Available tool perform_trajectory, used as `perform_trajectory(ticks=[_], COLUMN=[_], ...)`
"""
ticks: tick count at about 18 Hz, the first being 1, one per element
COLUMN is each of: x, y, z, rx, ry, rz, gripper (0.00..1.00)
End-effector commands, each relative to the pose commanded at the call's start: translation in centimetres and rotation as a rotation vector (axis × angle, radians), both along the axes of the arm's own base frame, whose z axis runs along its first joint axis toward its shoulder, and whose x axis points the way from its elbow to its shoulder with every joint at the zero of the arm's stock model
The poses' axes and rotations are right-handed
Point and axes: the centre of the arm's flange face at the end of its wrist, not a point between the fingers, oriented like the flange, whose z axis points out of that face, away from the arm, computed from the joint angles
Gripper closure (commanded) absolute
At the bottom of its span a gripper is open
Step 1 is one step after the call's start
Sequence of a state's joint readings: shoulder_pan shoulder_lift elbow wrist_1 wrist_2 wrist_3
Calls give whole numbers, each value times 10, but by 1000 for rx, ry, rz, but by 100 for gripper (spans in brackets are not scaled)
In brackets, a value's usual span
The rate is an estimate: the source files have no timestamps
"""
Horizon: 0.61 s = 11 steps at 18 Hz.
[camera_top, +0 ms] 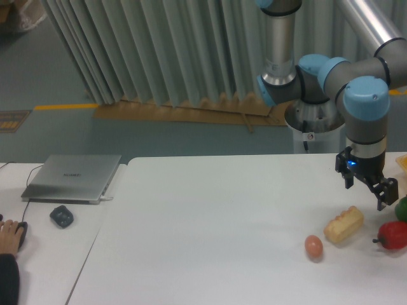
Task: Place the yellow pepper on the table
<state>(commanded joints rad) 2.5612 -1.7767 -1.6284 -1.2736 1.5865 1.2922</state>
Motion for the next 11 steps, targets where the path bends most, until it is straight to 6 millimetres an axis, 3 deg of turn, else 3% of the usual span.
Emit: perform_trajectory(ticks=[2, 7, 11], x=[-11, -17, -38], y=[-13, -21, -41], z=[1, 3, 6], rx=[-4, -3, -3], ry=[1, 1, 8], rz=[-101, -100, -180], gripper=[0, 0, 0])
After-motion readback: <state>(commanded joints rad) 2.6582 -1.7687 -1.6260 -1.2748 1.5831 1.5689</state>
